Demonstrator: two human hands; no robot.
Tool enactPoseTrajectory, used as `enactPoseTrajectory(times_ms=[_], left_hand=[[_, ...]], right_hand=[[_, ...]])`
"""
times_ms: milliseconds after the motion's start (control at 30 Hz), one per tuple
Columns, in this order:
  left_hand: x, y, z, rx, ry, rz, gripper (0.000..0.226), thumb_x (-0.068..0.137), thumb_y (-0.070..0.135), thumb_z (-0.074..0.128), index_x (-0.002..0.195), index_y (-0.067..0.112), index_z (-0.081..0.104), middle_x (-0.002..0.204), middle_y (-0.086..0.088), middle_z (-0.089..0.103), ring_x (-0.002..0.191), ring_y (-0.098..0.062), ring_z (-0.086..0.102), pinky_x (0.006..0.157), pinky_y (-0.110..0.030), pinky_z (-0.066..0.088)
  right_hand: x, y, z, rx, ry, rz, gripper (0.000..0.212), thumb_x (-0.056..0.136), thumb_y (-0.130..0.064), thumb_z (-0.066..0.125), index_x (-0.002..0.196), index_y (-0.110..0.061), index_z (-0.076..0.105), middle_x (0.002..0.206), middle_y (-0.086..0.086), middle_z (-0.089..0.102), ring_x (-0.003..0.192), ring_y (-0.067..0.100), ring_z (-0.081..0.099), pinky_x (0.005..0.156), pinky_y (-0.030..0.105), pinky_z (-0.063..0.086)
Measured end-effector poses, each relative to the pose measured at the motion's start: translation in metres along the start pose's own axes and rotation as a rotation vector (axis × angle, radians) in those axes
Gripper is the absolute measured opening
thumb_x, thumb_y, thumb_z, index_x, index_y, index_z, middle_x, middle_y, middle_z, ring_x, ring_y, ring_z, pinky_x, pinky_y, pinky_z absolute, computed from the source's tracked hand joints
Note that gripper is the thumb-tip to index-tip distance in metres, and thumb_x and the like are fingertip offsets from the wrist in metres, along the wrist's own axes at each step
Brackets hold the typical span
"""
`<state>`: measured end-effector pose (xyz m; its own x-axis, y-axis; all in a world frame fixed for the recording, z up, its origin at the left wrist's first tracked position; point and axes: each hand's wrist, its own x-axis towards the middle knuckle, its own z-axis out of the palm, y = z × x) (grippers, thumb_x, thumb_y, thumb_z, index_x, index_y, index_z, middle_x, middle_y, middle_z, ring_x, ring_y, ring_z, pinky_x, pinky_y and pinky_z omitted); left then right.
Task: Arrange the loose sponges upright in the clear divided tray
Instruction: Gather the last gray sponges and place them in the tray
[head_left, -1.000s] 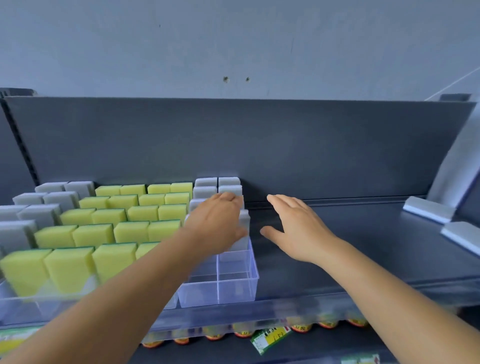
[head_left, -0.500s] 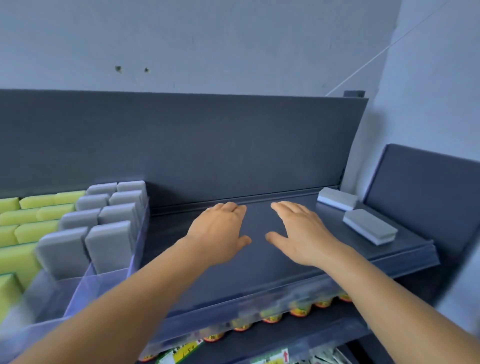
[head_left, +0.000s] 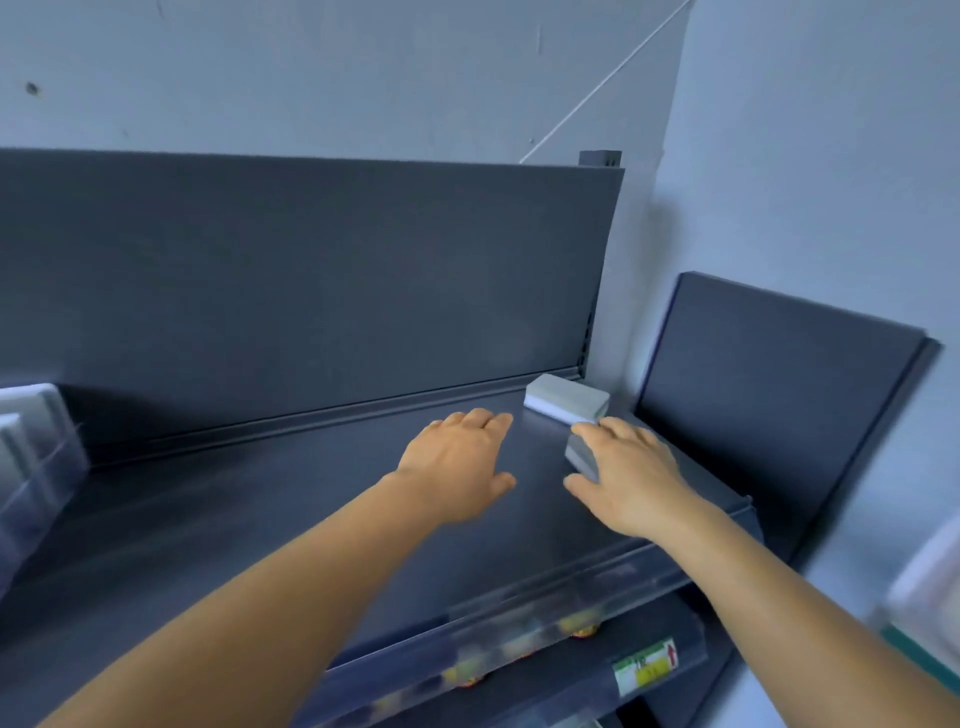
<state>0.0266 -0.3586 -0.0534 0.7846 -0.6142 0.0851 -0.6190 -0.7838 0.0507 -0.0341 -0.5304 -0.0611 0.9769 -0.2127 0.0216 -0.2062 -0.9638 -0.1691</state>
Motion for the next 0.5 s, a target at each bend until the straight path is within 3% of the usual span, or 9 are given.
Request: enactPoseTrajectory(times_ms=[167,400,500], left_hand=[[0.057,0.022,0.012,0.006,-0.031,0.037,0.072,0.095,0.04,0.048,0.152,0.021,0.01,0.159,0.002,0.014,0.144,-0.021,0.021,0.116,-0.036,0.02],[0.12,0.038,0.03,0.036,-0.118,0.076,0.068,0.099,0.038,0.039,0.153,0.022,0.001,0.162,0.005,-0.001,0.149,-0.019,0.005,0.118,-0.041,0.012],[0.136,0.038,0.038,0.013,-0.152,0.091,0.059,0.101,0.039,0.031,0.153,0.024,0.008,0.162,0.006,0.002,0.149,-0.019,0.003,0.118,-0.045,0.013]], right_hand=[[0.021,0.036,0.006,0.02,-0.076,0.129,0.063,0.09,-0.042,0.053,0.144,-0.026,0.025,0.137,0.008,0.04,0.123,0.033,0.042,0.099,0.041,0.04],[0.047,0.061,0.003,0.083,0.015,0.299,0.061,0.087,-0.039,0.055,0.137,-0.02,0.027,0.129,0.012,0.036,0.115,0.034,0.042,0.091,0.039,0.041],[0.061,0.057,0.006,0.085,0.025,0.331,0.064,0.087,-0.04,0.056,0.139,-0.017,0.026,0.131,0.013,0.035,0.117,0.034,0.041,0.092,0.039,0.041]])
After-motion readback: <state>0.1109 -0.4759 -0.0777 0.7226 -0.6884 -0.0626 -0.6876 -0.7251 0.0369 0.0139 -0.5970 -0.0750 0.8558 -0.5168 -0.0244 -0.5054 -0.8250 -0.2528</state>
